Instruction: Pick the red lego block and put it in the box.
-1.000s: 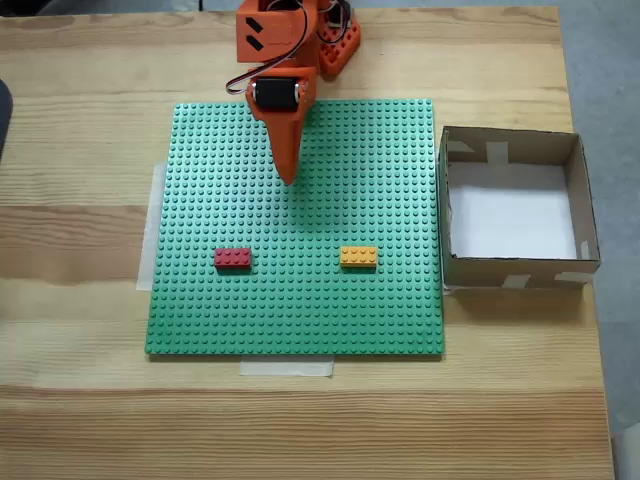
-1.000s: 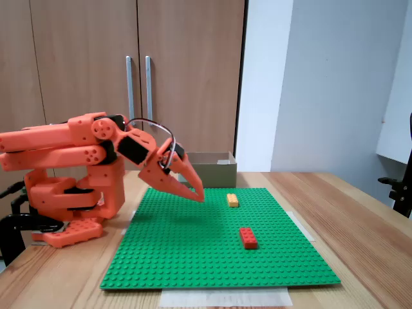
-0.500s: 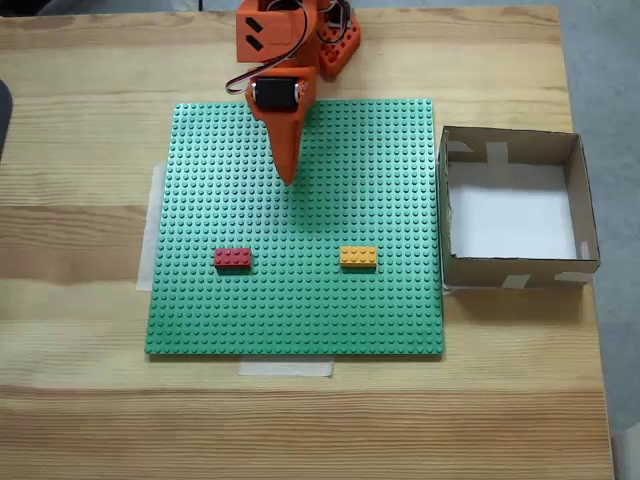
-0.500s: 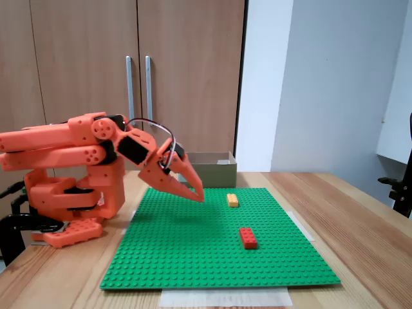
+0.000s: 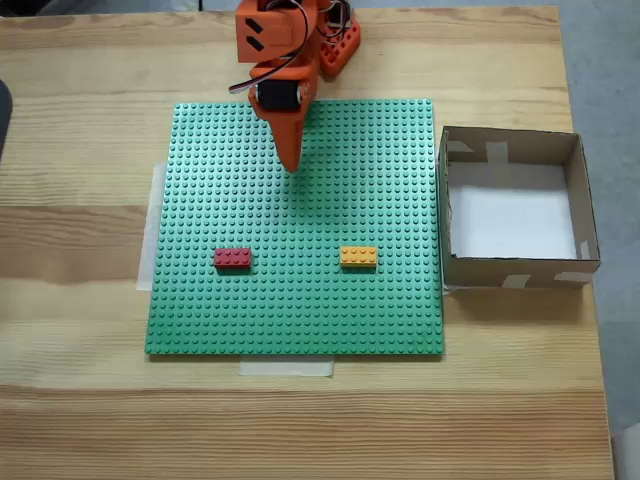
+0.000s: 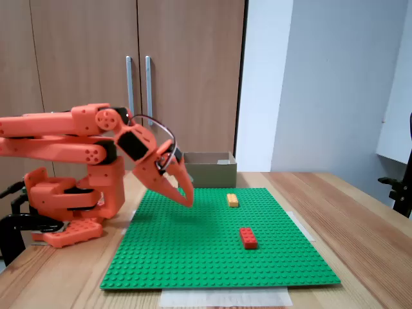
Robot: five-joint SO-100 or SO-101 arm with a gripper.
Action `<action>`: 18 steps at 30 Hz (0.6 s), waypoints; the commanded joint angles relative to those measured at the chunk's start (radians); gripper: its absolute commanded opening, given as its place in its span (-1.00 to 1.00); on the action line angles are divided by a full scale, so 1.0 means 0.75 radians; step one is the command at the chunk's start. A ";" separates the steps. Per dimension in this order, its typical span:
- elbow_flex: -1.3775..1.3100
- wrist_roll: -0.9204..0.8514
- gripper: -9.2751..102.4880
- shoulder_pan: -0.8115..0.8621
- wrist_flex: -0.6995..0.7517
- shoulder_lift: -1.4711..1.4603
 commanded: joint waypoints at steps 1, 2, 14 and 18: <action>-0.157 -0.008 -0.85 0.006 0.055 -0.074; -0.194 -0.008 -0.85 0.010 0.070 -0.100; -0.587 -0.135 -0.85 0.053 0.243 -0.430; -0.693 -0.170 -0.85 0.082 0.284 -0.526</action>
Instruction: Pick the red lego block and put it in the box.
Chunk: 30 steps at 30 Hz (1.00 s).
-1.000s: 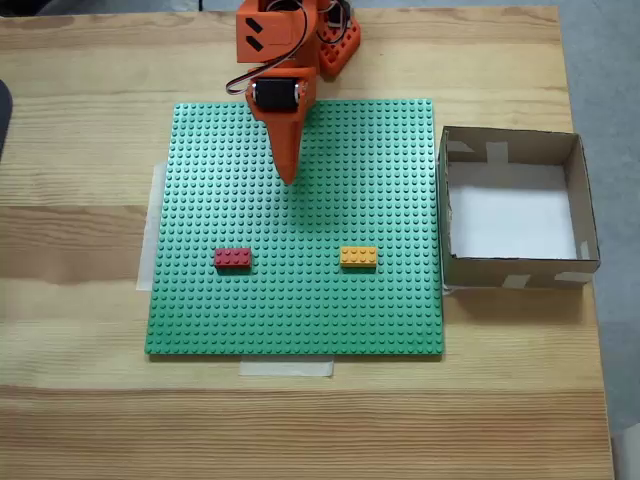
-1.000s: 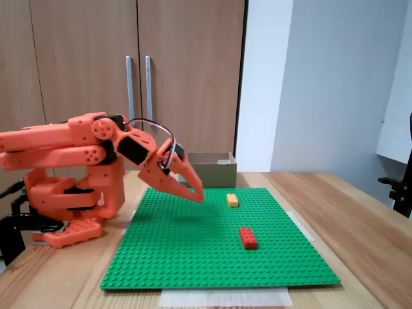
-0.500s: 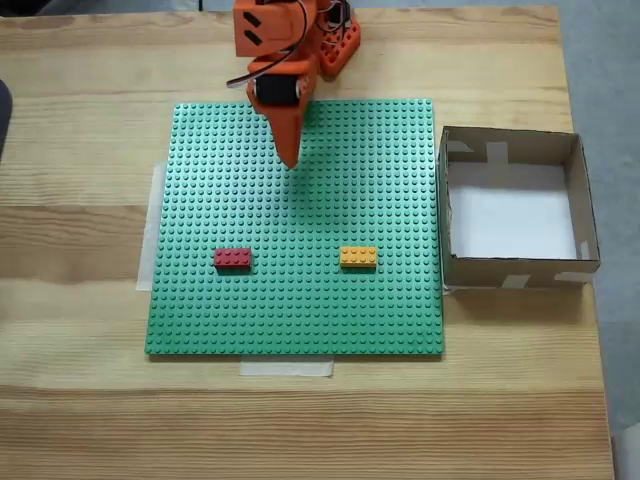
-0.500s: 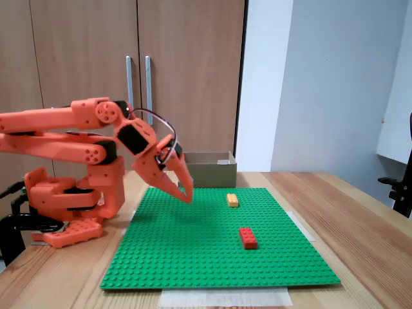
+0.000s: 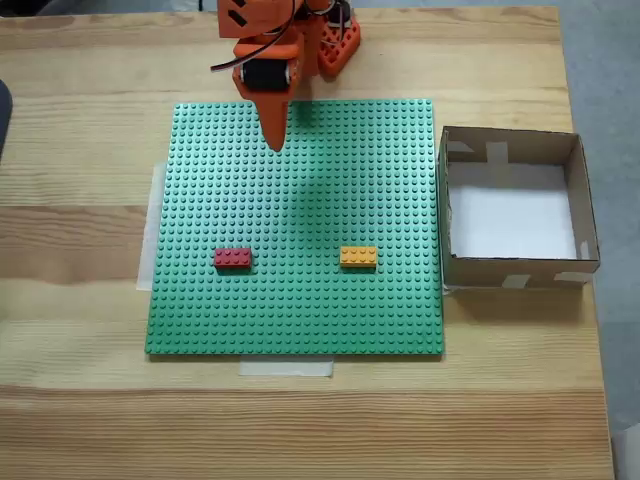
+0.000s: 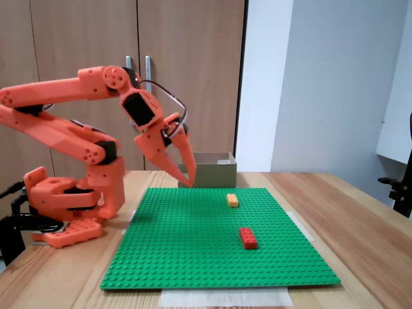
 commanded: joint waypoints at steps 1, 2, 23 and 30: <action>-0.137 -0.029 -0.85 0.031 0.029 -0.076; -0.162 -0.041 -0.85 0.037 0.043 -0.096; -0.530 -0.037 -0.78 0.286 -0.008 -0.565; -0.618 -0.043 -0.79 0.319 -0.020 -0.714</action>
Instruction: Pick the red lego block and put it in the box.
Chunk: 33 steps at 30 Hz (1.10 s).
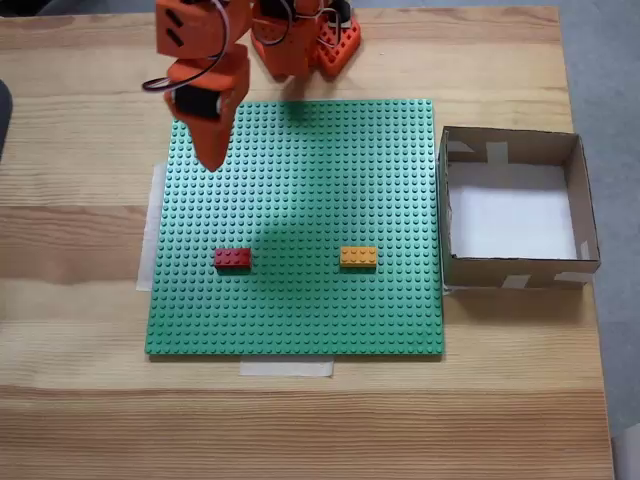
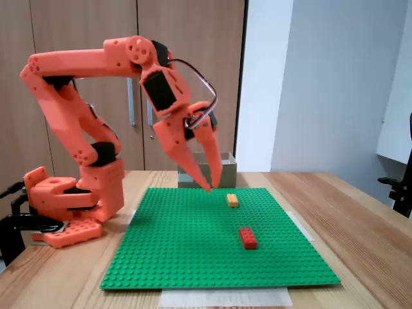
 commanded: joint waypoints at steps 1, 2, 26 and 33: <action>-0.084 0.000 -0.79 0.010 -0.020 -0.049; -0.094 0.004 -0.79 0.016 -0.029 -0.067; -0.286 -0.059 -0.58 0.031 -0.125 -0.524; -0.286 -0.047 -0.48 0.033 -0.174 -0.607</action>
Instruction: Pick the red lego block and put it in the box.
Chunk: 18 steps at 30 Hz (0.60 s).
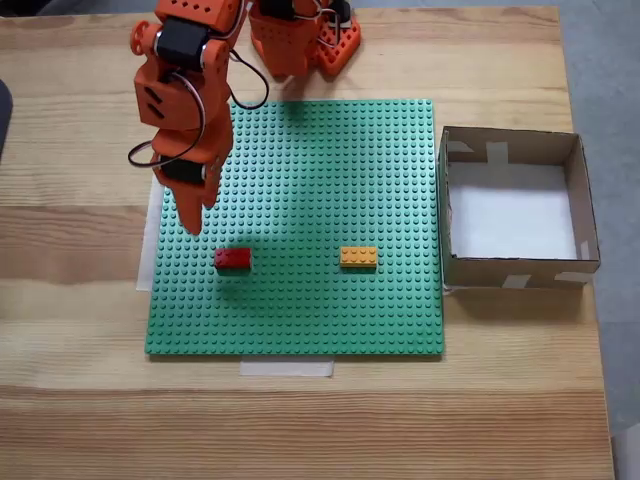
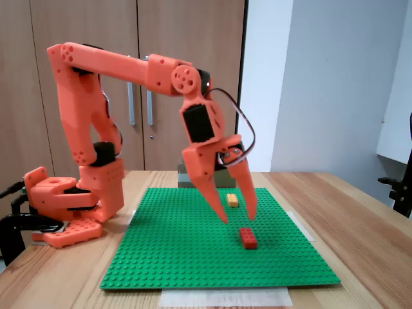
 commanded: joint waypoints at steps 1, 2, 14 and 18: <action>-0.059 0.004 -0.48 0.002 -0.025 -0.016; -0.063 0.000 -0.48 0.002 -0.027 -0.025; -0.057 0.000 -0.46 0.012 -0.055 -0.039; -0.059 -0.010 -0.46 0.006 -0.063 -0.053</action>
